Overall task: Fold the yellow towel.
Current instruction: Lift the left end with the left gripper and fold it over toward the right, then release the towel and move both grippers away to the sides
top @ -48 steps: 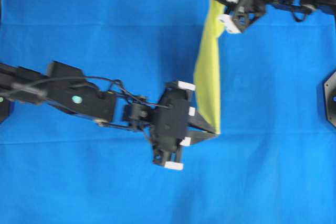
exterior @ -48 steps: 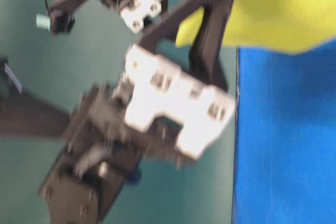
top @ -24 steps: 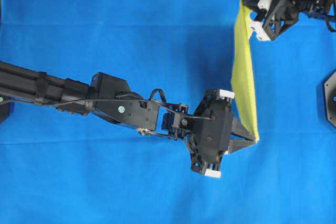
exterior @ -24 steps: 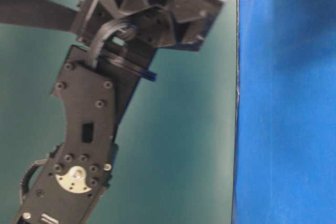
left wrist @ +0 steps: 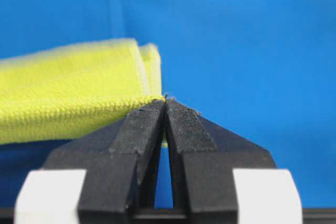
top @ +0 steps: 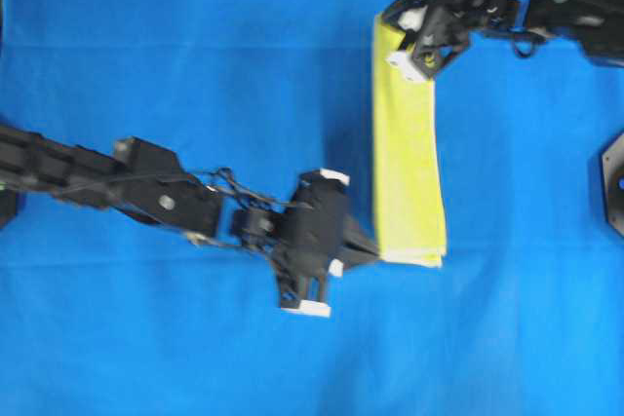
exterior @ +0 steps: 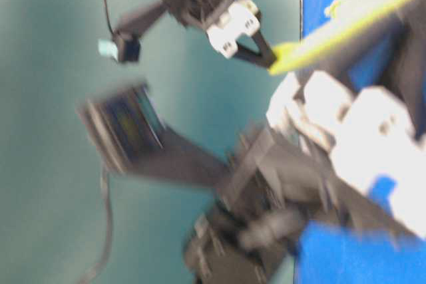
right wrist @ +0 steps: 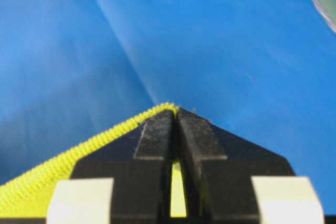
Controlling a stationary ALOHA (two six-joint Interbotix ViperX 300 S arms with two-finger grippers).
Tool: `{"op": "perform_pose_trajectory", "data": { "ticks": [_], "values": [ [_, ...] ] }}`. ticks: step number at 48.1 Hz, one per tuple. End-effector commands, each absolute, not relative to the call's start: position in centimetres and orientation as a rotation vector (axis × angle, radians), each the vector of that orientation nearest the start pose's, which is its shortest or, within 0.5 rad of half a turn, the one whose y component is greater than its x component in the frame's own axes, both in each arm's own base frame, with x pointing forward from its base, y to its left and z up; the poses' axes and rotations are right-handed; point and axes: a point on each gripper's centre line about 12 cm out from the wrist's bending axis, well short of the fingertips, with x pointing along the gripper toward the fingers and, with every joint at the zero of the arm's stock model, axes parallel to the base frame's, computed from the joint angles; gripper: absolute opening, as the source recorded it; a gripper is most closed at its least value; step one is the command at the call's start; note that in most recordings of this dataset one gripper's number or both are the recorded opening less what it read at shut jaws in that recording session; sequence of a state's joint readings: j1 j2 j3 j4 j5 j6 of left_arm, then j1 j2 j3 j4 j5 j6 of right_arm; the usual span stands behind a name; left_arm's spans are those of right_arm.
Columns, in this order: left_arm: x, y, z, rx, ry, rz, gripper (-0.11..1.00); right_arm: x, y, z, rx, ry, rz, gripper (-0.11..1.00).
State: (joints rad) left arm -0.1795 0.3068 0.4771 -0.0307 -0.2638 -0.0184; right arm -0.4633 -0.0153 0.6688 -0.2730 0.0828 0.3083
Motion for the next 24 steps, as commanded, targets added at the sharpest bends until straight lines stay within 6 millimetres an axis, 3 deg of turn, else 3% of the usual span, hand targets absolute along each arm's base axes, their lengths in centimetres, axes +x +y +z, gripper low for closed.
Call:
{"op": "perform_pose_trajectory", "data": {
  "ticks": [1,11,24],
  "values": [
    [44.1,-9.3,13.9,-0.008,0.493,-0.183,0.01,36.1,-17.8,17.8,0.182,0.664,-0.465,0.02],
    [41.8,-9.4,12.9,-0.012,0.54,-0.189,0.01,37.9,-17.8,18.0,0.177,0.652,-0.45,0.02],
    [41.5,-9.3,12.8,-0.009,0.548,-0.189,0.01,37.9,-17.4,17.6,0.176,0.663,-0.44,0.02]
  ]
}}
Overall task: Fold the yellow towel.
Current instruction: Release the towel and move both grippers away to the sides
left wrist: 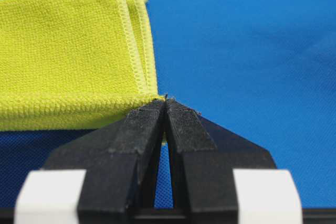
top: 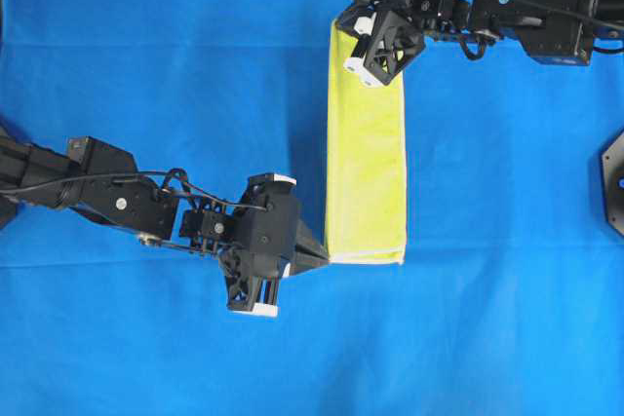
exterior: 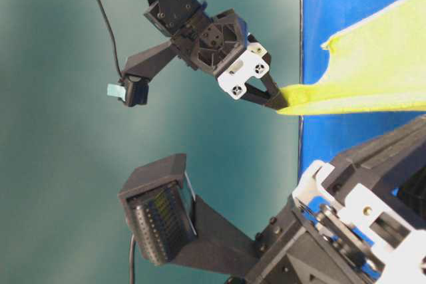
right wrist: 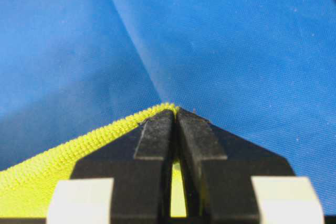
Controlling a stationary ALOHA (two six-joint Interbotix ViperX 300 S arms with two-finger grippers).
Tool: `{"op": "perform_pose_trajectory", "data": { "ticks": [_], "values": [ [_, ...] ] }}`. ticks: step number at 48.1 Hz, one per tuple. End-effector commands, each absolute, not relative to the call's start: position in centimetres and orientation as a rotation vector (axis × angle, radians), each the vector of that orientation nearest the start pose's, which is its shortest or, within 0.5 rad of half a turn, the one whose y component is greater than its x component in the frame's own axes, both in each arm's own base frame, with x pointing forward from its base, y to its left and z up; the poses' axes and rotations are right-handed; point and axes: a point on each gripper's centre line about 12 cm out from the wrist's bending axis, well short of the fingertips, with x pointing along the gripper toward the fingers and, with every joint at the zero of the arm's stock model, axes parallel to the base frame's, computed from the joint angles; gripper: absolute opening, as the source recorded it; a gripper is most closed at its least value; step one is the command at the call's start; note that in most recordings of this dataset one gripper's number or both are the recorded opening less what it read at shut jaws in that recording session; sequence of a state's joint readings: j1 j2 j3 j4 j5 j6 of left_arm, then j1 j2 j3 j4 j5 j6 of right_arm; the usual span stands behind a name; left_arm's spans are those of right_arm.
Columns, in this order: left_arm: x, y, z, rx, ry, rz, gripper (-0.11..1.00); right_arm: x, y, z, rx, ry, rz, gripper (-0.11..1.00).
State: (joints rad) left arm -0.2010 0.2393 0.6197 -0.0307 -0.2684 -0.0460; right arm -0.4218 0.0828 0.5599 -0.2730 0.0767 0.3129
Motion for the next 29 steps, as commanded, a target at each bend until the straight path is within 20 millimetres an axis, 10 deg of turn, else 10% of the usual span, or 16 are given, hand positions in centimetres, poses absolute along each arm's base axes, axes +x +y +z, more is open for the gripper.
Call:
{"op": "perform_pose_trajectory", "data": {
  "ticks": [1,18,29],
  "values": [
    [41.6,-9.3,12.9,-0.01,0.545,-0.189,0.01,37.9,-17.4,17.6,0.176,0.663,-0.44,0.02],
    [41.5,-8.8,12.8,-0.008,0.552,-0.178,0.03,38.0,-17.2,17.5,0.17,0.661,-0.433,0.09],
    [41.5,-8.2,13.1,0.0,0.558,-0.169,0.62,38.0,-16.9,17.5,0.149,0.664,-0.42,0.67]
  ]
}}
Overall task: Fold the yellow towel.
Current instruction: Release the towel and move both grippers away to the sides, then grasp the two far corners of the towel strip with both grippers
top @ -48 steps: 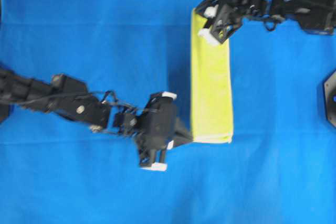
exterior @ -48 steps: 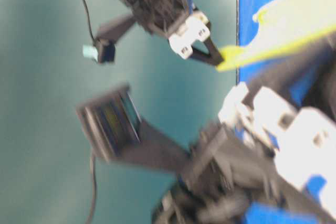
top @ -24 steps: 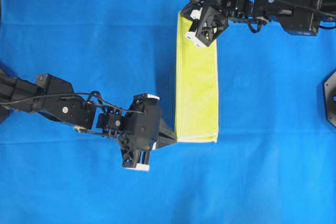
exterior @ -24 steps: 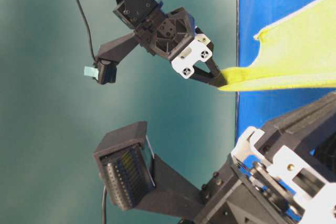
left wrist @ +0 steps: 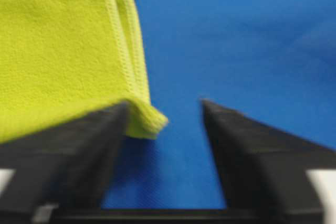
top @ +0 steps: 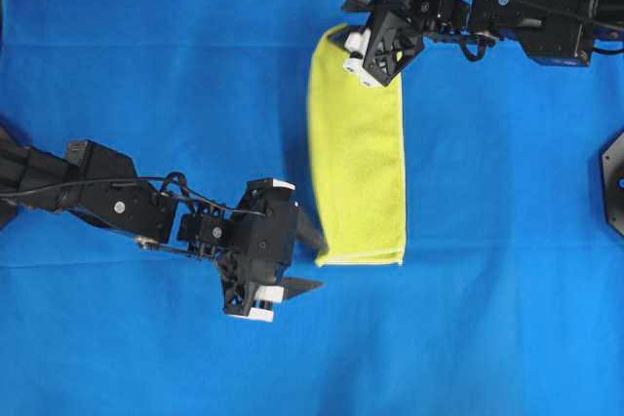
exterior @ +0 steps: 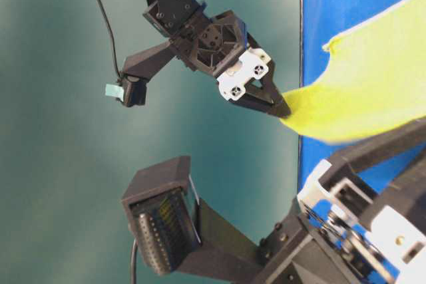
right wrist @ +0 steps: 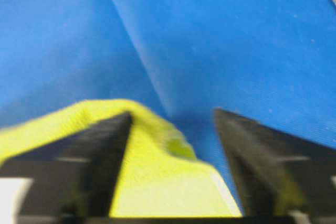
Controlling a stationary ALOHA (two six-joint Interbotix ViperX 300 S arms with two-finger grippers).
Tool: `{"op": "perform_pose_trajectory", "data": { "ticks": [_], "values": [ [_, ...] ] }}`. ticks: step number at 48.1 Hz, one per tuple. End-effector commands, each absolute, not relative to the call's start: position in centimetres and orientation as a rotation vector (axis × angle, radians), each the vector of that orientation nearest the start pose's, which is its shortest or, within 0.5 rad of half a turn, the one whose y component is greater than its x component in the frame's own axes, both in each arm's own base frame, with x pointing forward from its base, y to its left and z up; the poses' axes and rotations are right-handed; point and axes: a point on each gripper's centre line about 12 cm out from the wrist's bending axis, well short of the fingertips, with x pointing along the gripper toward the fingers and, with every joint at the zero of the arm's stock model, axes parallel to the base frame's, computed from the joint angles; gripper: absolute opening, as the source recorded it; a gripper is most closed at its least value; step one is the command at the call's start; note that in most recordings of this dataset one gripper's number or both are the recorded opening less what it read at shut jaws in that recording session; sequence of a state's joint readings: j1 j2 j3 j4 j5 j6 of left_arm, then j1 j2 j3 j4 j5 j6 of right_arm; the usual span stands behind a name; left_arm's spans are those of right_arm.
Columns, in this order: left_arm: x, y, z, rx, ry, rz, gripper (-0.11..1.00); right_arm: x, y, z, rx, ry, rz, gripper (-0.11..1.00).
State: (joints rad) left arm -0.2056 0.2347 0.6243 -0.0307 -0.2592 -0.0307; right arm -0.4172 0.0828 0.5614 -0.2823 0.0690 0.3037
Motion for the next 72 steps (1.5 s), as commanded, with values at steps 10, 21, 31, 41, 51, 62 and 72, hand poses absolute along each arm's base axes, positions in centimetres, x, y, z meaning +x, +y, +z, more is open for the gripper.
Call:
{"op": "perform_pose_trajectory", "data": {
  "ticks": [10,21,31,41,51,62,72],
  "values": [
    [40.2,-7.2,14.5,-0.002,0.61,-0.152,0.79,37.9,-16.9,17.8,0.15,0.662,-0.423,0.64],
    [37.1,-6.7,19.0,-0.002,0.606,-0.156,0.77,36.4,-16.2,19.9,0.147,0.647,-0.432,0.64],
    [33.7,-5.3,21.4,-0.016,0.528,-0.135,0.77,33.2,-13.8,21.9,0.132,0.609,-0.411,0.64],
    [30.6,-2.3,22.4,-0.04,0.388,-0.061,0.77,29.1,-11.4,23.1,0.129,0.502,-0.382,0.64],
    [27.4,0.6,23.4,-0.054,0.22,0.032,0.77,24.8,-9.2,24.3,0.106,0.316,-0.342,0.64],
    [26.2,1.9,22.7,-0.057,0.162,0.084,0.76,22.8,-8.0,23.2,0.121,0.225,-0.314,0.64],
    [26.3,2.0,22.8,-0.059,0.161,0.086,0.76,22.9,-8.1,23.4,0.124,0.226,-0.317,0.64]
  ]
}}
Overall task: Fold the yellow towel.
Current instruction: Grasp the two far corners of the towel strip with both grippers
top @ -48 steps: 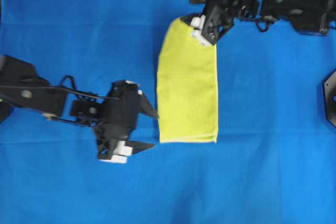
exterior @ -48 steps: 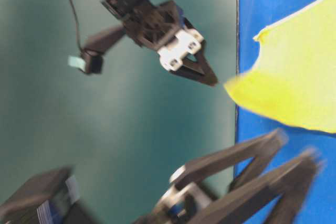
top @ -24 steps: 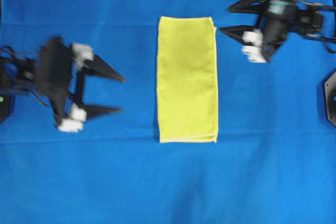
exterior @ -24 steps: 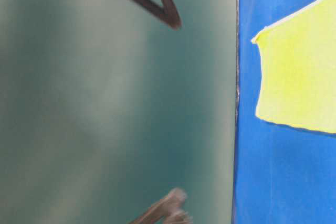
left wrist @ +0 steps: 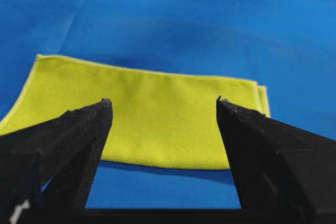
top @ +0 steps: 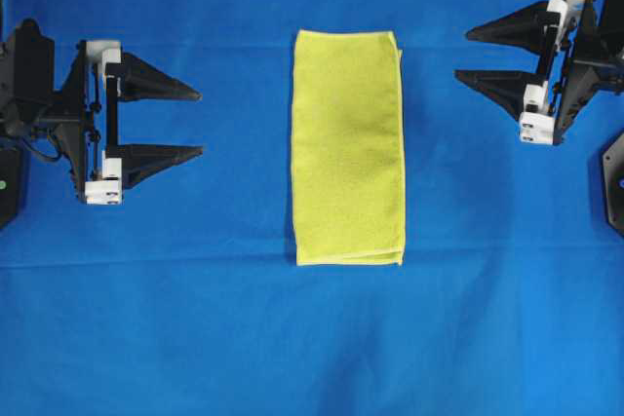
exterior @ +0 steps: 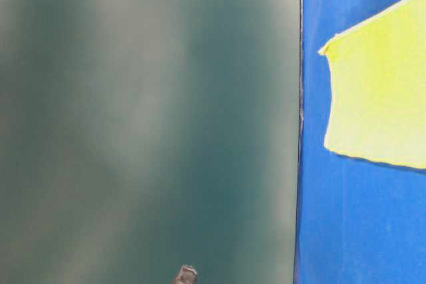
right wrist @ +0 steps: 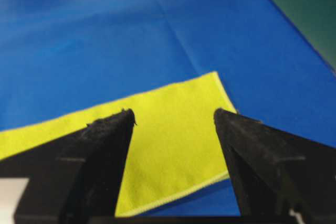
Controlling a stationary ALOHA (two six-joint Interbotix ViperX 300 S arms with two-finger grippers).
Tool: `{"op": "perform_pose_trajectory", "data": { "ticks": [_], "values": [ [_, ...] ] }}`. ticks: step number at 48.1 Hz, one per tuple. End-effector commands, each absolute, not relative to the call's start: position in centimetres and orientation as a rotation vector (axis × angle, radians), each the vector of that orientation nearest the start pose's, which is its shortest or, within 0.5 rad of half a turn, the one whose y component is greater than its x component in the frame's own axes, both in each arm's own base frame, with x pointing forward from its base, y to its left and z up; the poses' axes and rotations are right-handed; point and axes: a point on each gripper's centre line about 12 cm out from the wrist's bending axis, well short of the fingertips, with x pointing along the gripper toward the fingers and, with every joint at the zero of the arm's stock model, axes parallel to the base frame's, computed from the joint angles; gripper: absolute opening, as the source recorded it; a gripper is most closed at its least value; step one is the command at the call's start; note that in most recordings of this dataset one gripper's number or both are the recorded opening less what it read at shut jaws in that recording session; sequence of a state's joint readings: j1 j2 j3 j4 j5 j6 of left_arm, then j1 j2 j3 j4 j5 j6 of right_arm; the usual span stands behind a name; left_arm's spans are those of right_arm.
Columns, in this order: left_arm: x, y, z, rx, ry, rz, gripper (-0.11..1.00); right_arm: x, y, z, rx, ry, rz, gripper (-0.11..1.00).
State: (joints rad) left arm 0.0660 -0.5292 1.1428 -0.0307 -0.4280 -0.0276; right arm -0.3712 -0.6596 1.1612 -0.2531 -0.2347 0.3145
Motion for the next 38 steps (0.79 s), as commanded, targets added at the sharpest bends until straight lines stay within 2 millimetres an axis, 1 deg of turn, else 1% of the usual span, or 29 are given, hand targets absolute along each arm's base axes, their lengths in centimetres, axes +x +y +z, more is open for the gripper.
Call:
{"op": "perform_pose_trajectory", "data": {
  "ticks": [1,8,14,22,27,33,38],
  "values": [
    [26.3,2.0,22.8,-0.059,0.161,0.086,0.76,23.0,-8.1,23.4,0.124,0.225,-0.317,0.64],
    [26.6,2.3,23.0,-0.059,0.154,0.096,0.76,23.4,-8.4,23.8,0.134,0.23,-0.324,0.64],
    [27.3,3.3,22.7,-0.064,0.171,0.132,0.76,24.4,-9.4,23.5,0.155,0.29,-0.358,0.64],
    [29.6,5.3,22.0,-0.068,0.214,0.189,0.76,26.5,-11.4,21.7,0.177,0.406,-0.402,0.64],
    [31.2,7.1,21.2,-0.076,0.245,0.235,0.76,27.7,-12.8,20.6,0.189,0.479,-0.43,0.64],
    [32.9,9.1,19.6,-0.088,0.292,0.282,0.76,29.4,-14.3,18.9,0.202,0.578,-0.455,0.64],
    [34.4,10.8,17.8,-0.1,0.338,0.317,0.76,30.5,-15.2,17.2,0.21,0.649,-0.465,0.64]
  ]
}}
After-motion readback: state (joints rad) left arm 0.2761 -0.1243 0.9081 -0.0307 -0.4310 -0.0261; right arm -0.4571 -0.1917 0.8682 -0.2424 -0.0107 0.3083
